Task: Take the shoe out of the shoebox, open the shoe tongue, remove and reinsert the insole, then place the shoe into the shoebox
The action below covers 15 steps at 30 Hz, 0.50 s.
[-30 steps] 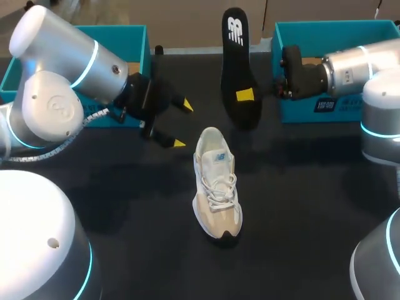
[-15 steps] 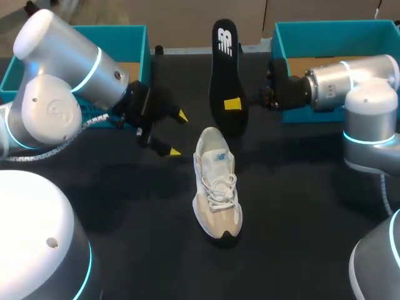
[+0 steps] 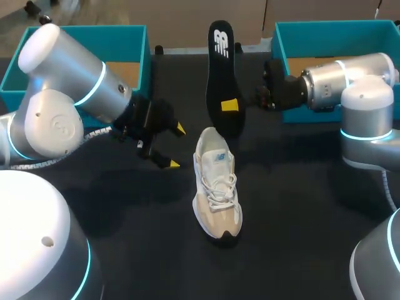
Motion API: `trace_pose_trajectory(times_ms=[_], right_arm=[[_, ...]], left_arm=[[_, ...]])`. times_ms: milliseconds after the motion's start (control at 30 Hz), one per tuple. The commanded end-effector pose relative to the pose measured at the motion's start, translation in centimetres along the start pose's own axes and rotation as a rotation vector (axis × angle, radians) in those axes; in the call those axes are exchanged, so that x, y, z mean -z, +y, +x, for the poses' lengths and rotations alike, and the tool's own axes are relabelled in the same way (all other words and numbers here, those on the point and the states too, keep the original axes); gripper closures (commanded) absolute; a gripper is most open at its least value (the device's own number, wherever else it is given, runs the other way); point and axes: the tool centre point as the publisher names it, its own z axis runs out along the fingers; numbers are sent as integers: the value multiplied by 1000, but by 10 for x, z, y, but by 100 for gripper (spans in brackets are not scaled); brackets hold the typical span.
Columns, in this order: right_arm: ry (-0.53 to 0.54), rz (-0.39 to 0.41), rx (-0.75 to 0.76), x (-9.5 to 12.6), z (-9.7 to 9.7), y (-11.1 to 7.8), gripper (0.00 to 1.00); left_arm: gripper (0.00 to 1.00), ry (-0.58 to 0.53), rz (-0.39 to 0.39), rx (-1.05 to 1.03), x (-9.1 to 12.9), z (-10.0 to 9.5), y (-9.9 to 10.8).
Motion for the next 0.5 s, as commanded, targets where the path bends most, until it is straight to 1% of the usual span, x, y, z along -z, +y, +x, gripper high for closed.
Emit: trace_pose_trajectory(times_ms=[33,300,500], right_arm=[[31,-1,8,-13,-14,-4,100],[62,-13,10,-25,-19,-11,100],[78,-24,0,-35,-19,-16,100]], left_arm=[[0,-15,5,13,-7,2,4],[0,-24,5,41,-16,0,11],[0,-36,7,50,-20,-3,13]])
